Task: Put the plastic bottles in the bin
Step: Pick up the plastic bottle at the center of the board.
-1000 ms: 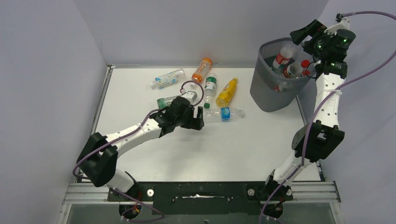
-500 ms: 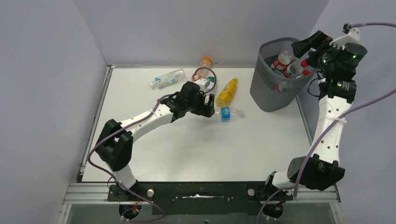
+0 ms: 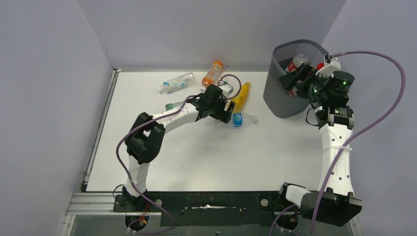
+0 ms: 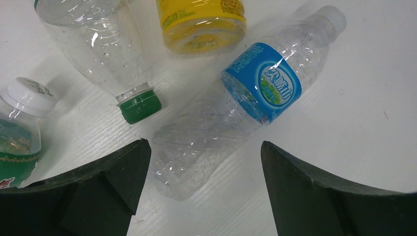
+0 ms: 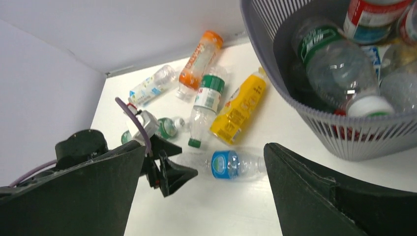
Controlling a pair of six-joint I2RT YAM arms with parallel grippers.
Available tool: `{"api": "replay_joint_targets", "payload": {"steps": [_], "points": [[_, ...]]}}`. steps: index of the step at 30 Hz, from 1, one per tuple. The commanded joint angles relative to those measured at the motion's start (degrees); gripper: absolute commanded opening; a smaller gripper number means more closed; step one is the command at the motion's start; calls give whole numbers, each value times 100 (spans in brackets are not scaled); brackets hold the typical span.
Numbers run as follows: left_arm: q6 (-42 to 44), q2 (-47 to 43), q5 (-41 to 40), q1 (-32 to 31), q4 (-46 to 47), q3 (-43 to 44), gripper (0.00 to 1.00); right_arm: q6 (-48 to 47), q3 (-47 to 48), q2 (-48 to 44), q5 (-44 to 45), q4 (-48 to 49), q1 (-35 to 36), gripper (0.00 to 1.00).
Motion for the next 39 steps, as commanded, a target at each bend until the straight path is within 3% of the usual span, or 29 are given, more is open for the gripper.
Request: {"api": "replay_joint_targets", "payload": {"steps": [1,13,30,33,37,39], "points": [[549,141,17,-55,1,438,83,-224,-320,-372,14,-57,24,97],[1486,783,-386,-373,-645,1147,83,-405,-867,-451,-19,-7,33,97],[1294,406,-469,-944,-662,312,82,-269,-1469,-310,-186,299,60,96],[1204,224,-450,-979,-591,52,77,-258,-1578,-316,-202,322,66,96],[1071,-24,-430,-971,-442,-274,54,-217,-1681,-332,-201,335,76,96],[1020,-154,-451,-971,-406,-349,49,-180,-1723,-334,-210,339,83,96]]}}
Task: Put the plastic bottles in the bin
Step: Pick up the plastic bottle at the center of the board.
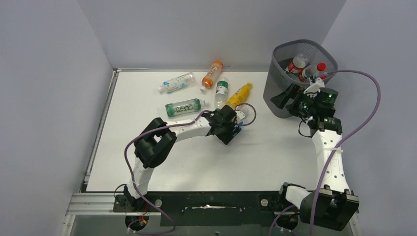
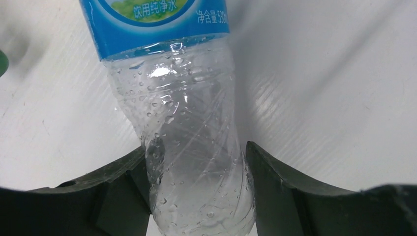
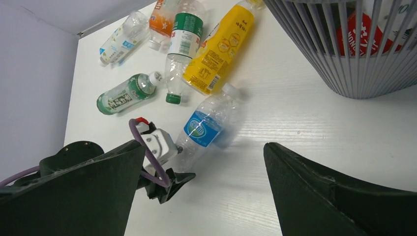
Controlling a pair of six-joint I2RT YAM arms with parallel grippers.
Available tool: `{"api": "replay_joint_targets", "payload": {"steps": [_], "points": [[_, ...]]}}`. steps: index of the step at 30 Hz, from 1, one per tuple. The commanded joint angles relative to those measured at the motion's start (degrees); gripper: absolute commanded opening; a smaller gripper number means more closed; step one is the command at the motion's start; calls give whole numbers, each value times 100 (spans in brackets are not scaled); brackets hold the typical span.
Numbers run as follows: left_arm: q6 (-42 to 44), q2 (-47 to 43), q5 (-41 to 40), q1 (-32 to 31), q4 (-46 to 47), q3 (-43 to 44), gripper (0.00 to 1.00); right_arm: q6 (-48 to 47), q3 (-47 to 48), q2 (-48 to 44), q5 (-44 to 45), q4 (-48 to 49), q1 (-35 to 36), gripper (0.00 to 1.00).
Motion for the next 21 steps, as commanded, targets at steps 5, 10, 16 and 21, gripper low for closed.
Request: {"api": "replay_joint_targets", "payload": {"steps": [5,10,16,21], "points": [[-287,-1145,168,39,430,-381,45,177,-87,-26,-205,343,66,96],[-453,-1819,511,37,733,-733,45,437,-218,-3,-613,570,108,96],[-637,-2261,972,31,955,-854,45,1018,-436,49,-1043,1179,367,96],[-747,-2503,1241,4,1208,-981,45,1425,-507,153,-1221,1701,709,96]]}}
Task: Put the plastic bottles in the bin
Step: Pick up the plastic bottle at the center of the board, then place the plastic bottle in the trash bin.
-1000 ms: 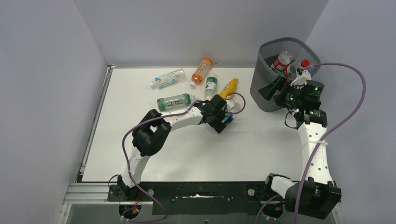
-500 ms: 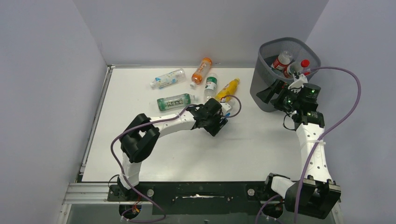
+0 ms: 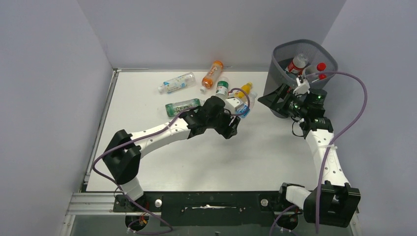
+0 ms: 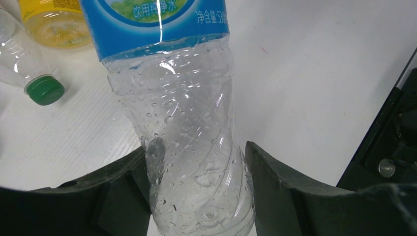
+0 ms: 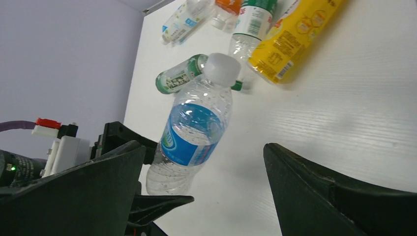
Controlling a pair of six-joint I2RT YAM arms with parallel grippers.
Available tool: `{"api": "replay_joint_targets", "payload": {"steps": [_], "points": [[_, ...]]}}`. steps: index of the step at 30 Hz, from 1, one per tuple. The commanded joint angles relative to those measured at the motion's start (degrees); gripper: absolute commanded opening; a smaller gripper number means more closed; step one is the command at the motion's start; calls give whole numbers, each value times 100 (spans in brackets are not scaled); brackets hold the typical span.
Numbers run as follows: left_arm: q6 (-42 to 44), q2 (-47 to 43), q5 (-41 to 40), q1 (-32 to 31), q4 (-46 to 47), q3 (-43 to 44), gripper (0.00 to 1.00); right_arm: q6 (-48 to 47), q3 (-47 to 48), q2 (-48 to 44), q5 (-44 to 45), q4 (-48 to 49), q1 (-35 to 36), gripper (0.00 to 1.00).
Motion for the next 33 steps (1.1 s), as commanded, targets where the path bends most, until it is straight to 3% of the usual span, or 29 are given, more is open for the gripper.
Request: {"api": "replay_joint_targets", "payload": {"steps": [1,18,22,28,33], "points": [[-183,-396,467,-11,604,-115,45,513,-32,79,-366,918,287,96],[-455,-824,992,-57,1293,-378,45,739,133,577,-198,1175,1037,98],[-464,-781,991,-53,1314,-394,47,824,149,606,-236,1341,1114,80],[-466,-780,781,-53,1236,-365,62,806,274,608,-214,1289,1136,55],[-490,-859,511,-53,997,-220,71,608,566,643,-115,1004,1133,50]]}}
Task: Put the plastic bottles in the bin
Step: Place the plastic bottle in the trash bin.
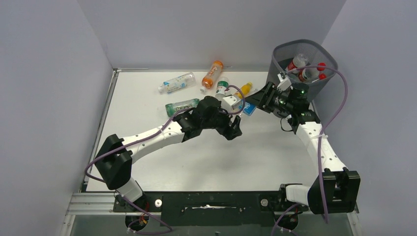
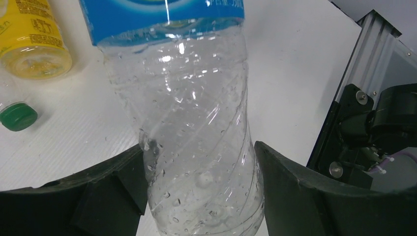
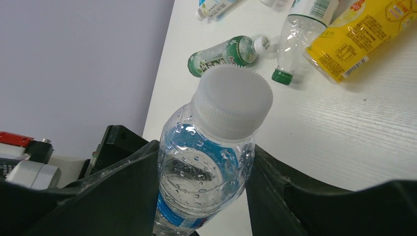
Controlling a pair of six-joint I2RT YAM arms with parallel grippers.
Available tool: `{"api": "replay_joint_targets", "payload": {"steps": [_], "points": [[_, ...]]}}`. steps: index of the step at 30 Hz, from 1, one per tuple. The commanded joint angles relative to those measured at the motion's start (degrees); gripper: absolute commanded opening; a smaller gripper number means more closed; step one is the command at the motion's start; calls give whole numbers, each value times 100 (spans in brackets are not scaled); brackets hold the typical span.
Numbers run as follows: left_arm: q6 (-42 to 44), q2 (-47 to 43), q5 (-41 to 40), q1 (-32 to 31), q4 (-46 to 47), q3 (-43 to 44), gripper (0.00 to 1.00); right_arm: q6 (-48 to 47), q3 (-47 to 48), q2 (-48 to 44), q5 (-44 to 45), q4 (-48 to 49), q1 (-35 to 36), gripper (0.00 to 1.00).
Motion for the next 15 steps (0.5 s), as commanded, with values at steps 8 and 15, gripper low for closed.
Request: {"api": "replay_joint_targets", "payload": {"steps": [8,15], "points": [[-47,-925,-774,87,-217,255,78,-737,1917,421,233,-794,-517,49],[-120,-1367,-879,344,-281,-118,80,-765,3716,1038,140,-1145,-1517,50]]}}
